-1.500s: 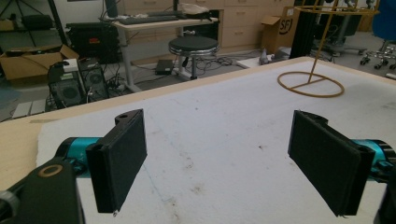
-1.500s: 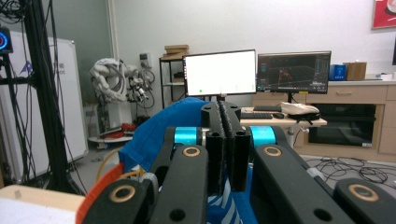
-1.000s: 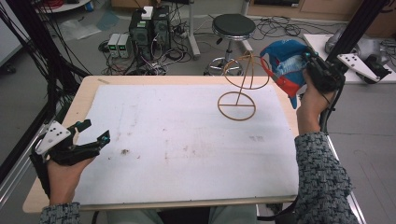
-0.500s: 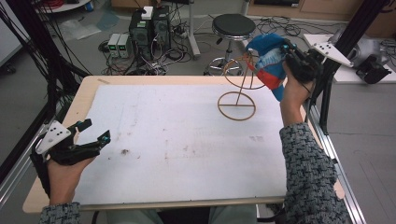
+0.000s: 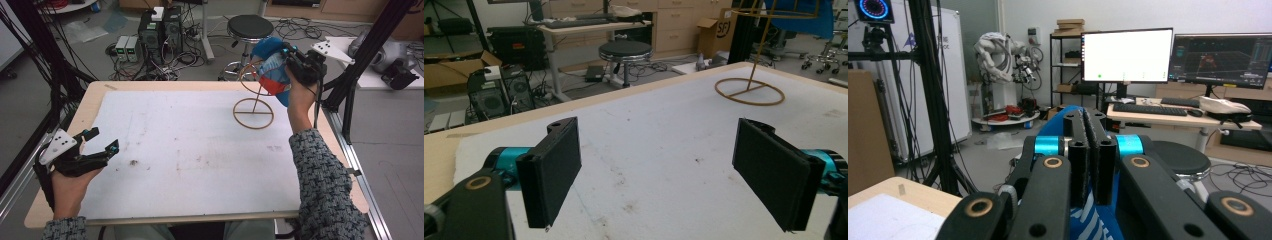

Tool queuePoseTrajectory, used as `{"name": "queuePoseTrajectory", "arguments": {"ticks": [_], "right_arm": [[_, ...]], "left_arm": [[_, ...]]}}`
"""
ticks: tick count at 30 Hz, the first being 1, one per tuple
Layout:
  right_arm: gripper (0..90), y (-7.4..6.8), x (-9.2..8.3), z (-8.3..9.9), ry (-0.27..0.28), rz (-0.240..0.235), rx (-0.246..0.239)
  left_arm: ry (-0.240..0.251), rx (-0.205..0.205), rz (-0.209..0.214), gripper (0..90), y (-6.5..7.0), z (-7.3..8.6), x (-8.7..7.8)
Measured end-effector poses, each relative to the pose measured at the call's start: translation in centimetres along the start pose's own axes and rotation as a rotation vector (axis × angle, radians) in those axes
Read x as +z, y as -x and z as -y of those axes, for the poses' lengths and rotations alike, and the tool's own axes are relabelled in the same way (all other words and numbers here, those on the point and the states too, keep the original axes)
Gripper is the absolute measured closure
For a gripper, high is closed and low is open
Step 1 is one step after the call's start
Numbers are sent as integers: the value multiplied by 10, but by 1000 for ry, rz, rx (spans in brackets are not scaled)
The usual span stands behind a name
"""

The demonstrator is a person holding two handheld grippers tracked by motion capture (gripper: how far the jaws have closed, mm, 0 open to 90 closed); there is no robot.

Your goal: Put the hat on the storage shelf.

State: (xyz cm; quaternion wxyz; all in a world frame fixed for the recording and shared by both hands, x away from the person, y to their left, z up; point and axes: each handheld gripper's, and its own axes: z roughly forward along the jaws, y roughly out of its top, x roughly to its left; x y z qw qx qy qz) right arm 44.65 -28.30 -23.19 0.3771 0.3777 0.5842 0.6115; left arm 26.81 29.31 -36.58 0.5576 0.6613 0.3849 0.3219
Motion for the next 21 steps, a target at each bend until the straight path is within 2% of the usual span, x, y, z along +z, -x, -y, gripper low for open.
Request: {"name": "queuePoseTrajectory", "arguments": {"ticks": [10,15,21], "right_arm": [[888,-14,11,-1,-14,-37,-13],[887,-24,19,-1,-21,-86,-17],[887,-28,24,1,-42,-111,-17]], "left_arm": [[3,0,1,196,-1,0,0],[5,-4,2,196,0,0,0],[5,-3,5,197,0,0,1]]}}
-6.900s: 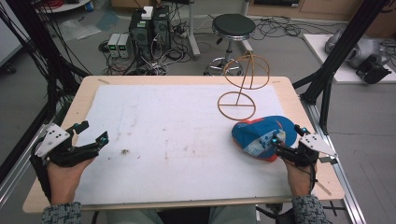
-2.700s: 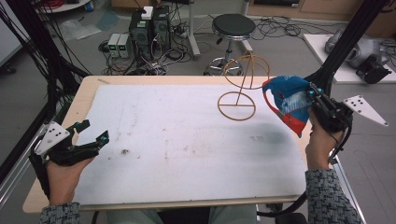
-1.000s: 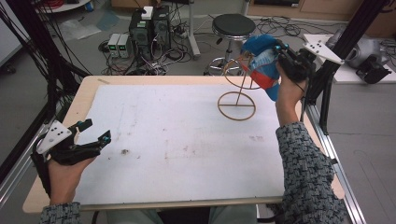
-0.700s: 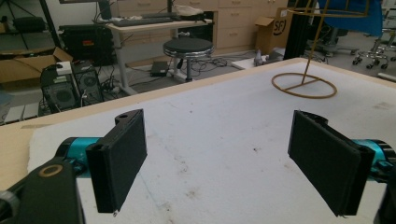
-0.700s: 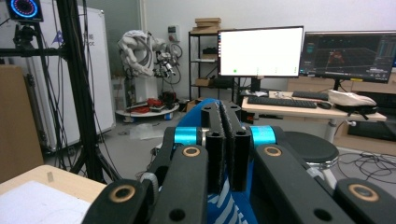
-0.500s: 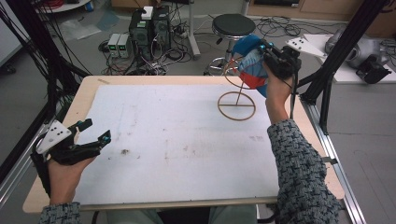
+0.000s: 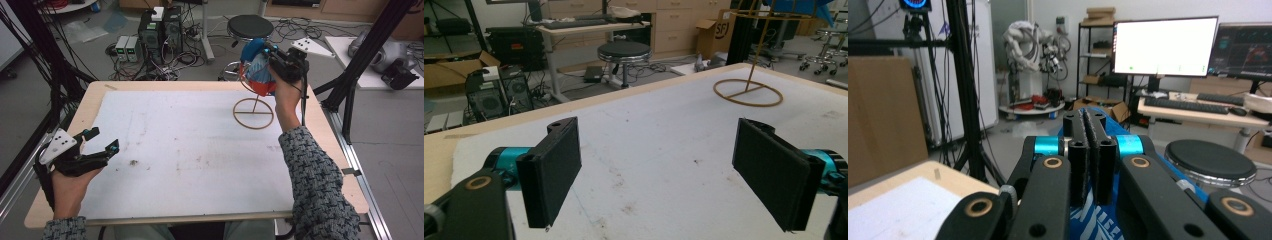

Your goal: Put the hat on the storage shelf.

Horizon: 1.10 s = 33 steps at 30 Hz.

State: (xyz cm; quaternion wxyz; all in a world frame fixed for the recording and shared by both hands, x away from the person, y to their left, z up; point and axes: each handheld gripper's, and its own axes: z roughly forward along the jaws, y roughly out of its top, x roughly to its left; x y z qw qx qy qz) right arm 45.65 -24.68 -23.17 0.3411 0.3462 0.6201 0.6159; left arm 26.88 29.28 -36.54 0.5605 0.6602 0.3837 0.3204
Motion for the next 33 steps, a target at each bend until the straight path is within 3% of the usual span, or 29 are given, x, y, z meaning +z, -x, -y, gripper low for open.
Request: {"name": "queuePoseTrajectory", "arguments": {"ticks": [6,16,23,27,33], "right_arm": [[886,-5,9,5,-59,1,-48],[886,-14,19,11,-107,-24,-51],[886,-14,26,16,-123,-23,-57],[886,-10,29,18,-111,-31,-16],[886,-9,36,18,-113,-19,-24]], "left_arm": [[1,1,1,197,0,0,0],[-2,6,10,198,2,-1,2],[-5,6,12,198,3,0,3],[-9,8,19,198,4,0,4],[-7,7,19,198,4,0,4]]}}
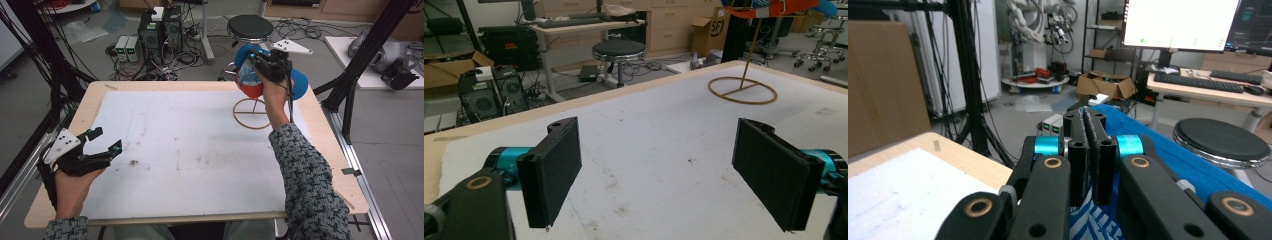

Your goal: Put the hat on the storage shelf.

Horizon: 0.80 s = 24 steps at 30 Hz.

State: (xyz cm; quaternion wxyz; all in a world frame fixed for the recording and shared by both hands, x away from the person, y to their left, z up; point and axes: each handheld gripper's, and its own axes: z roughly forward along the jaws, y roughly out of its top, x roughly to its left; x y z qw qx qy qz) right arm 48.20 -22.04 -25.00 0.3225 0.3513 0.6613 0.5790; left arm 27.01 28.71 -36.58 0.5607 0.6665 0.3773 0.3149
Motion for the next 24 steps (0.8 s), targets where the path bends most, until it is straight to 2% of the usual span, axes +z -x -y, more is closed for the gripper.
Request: {"name": "queuePoseTrajectory", "arguments": {"ticks": [2,8,13,17,20,24], "right_arm": [[886,1,2,0,-11,7,-5],[885,-2,8,2,-80,49,-70],[878,0,10,4,-106,74,-75],[790,2,11,6,-142,91,-78],[738,2,10,5,-133,98,-84],[708,3,10,6,-148,100,-83]], "left_arm": [[0,2,0,198,0,0,0],[3,0,0,198,0,0,0],[4,1,2,198,0,-1,0],[2,2,2,198,0,-1,0],[2,2,2,198,0,-1,0],[2,5,5,198,1,-2,0]]}}
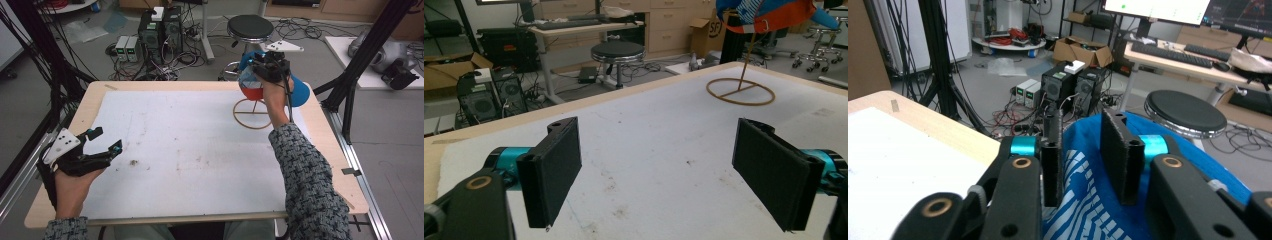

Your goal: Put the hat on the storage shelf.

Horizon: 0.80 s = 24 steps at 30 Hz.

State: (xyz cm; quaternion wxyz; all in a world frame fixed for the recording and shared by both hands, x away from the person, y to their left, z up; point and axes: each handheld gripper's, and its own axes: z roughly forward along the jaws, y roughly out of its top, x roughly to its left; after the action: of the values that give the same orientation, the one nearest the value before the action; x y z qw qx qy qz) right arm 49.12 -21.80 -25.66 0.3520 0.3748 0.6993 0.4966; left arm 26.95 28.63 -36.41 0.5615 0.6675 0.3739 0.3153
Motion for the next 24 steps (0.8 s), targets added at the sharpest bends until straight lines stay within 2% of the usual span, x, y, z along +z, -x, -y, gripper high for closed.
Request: {"name": "queuePoseTrajectory", "arguments": {"ticks": [5,13,19,22,24], "right_arm": [[643,2,-1,0,-5,2,12],[528,10,-5,1,-8,-11,55],[463,16,-9,1,12,-15,86],[424,16,-11,0,17,1,82],[394,19,-13,0,23,2,100]], "left_arm": [[2,-5,-1,198,-1,0,0],[3,-3,-1,198,0,0,0],[1,-1,0,198,0,0,0],[5,-2,0,198,0,0,0],[4,0,-1,198,0,0,-1]]}}
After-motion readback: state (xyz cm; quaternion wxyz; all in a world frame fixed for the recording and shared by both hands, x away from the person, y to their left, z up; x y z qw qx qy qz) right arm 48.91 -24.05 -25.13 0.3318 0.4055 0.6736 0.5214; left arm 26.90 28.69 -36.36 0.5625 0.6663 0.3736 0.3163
